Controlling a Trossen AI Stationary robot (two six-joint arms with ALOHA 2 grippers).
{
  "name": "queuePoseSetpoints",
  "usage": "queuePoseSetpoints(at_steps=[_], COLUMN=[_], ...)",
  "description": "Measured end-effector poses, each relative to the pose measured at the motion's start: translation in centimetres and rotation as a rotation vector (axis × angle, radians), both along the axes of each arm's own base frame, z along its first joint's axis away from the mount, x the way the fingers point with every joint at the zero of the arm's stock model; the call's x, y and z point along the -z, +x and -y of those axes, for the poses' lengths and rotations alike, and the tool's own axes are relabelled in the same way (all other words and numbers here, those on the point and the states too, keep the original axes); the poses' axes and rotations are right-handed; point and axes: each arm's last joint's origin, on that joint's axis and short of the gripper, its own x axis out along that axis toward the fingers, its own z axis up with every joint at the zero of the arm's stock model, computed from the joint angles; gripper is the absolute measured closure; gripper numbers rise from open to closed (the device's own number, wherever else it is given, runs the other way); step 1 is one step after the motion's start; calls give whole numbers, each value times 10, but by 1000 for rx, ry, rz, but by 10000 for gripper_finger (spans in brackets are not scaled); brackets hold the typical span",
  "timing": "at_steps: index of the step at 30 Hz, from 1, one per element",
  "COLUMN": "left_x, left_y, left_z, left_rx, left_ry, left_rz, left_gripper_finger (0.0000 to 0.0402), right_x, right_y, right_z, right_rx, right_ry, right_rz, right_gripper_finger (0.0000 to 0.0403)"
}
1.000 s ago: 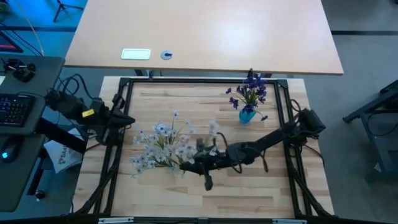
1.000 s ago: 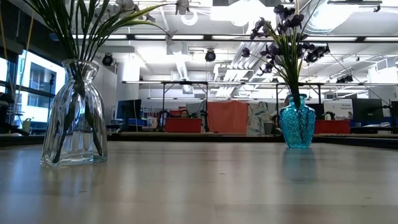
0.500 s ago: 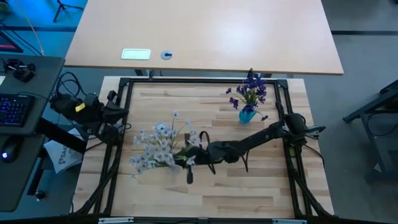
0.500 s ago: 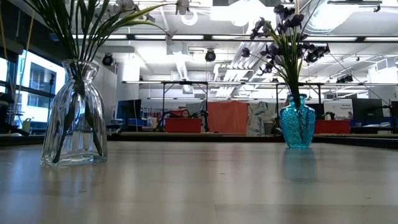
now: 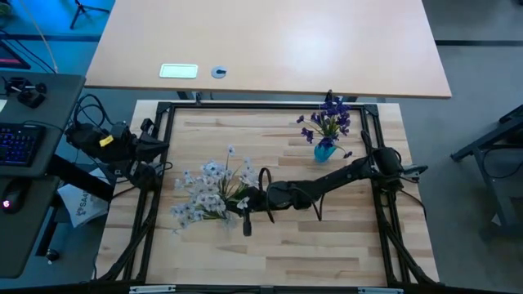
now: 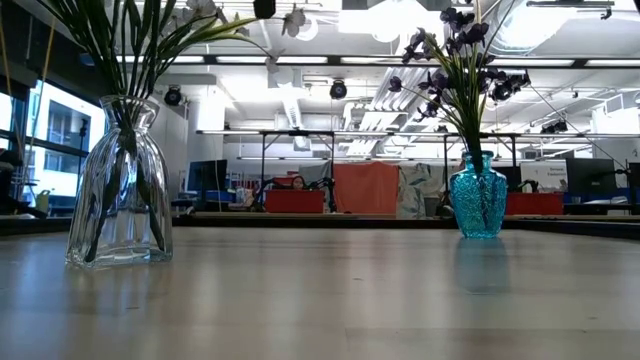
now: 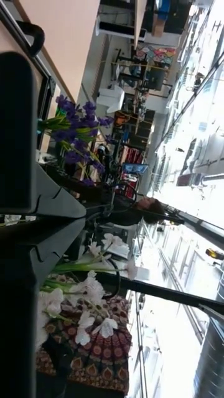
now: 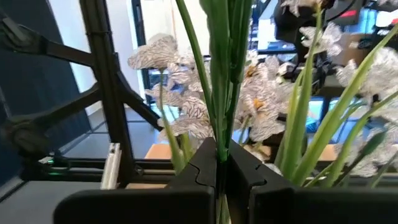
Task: Sort flowers into vase by color
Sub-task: Put the white flowers into the transparent vase
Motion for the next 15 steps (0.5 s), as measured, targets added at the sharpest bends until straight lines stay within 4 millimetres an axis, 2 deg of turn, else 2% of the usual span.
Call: queuePoseSetpoints(at_steps=[7, 12, 15], left_x=[0, 0, 0], left_y=[0, 0, 0], left_z=[0, 0, 0], left_rx=[-4, -3, -4], left_ry=[1, -1, -1], left_rz=[-2, -2, -1], left_gripper_finger=[401, 401, 401], right_x=[8, 27, 29], right_y=[4, 9, 9], right_z=[-2, -4, -4], right_rx=[-27, -28, -1], right_ry=[38, 60, 43], right_rz=[34, -10, -25], right_gripper_finger=[403, 403, 403])
